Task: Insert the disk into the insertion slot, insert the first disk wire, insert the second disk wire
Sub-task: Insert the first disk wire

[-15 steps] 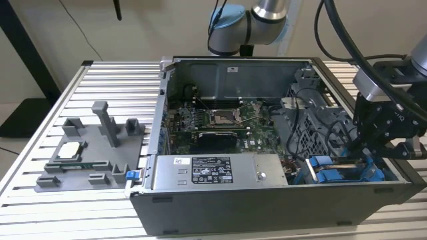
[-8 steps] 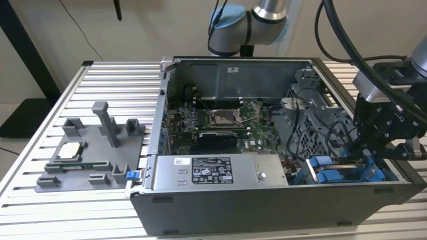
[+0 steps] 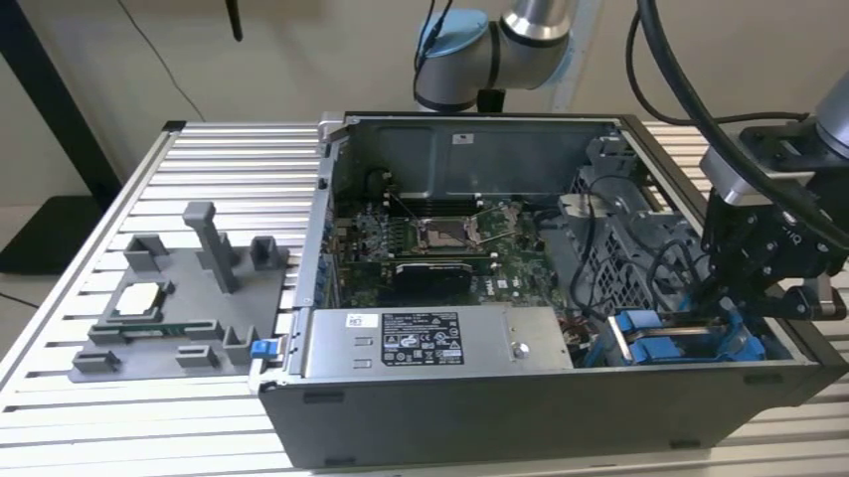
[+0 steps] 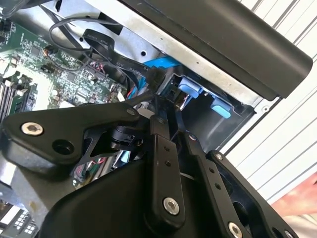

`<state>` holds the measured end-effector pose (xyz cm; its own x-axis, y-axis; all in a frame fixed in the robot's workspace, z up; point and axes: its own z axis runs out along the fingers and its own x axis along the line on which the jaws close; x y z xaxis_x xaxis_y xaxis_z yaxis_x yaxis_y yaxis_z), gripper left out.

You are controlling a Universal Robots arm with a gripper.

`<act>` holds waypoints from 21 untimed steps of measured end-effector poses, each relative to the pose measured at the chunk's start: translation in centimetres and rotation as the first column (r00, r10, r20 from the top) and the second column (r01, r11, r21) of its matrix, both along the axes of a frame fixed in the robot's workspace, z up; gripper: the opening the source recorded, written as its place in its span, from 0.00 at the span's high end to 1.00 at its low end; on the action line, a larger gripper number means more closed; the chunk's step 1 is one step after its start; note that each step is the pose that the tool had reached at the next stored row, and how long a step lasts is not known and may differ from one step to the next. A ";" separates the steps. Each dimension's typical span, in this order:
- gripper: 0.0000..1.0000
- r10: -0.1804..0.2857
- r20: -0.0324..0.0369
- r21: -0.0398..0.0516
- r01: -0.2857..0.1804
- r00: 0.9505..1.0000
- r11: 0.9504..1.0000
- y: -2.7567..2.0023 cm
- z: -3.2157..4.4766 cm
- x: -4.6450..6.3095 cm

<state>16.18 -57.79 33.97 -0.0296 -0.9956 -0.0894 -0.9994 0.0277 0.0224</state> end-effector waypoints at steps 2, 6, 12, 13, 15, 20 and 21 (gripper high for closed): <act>1.00 0.000 0.000 0.003 0.000 1.000 1.000 0.00 -0.05 0.0; 1.00 -0.001 0.000 0.006 0.001 1.000 1.000 0.00 -0.42 0.0; 0.00 -0.001 -0.001 0.007 0.001 1.000 1.000 0.00 -0.63 0.0; 0.00 -0.001 -0.001 0.007 0.001 1.000 1.000 0.00 -0.46 0.0; 0.00 -0.001 -0.002 0.006 0.001 1.000 1.000 0.00 0.03 0.0; 0.00 -0.001 -0.002 0.006 0.001 1.000 1.000 0.00 1.00 0.0; 0.00 -0.001 -0.002 0.006 0.001 1.000 1.000 0.00 1.16 0.0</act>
<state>16.18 -57.79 35.14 -0.0306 -0.9949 -0.0956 -0.9993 0.0283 0.0248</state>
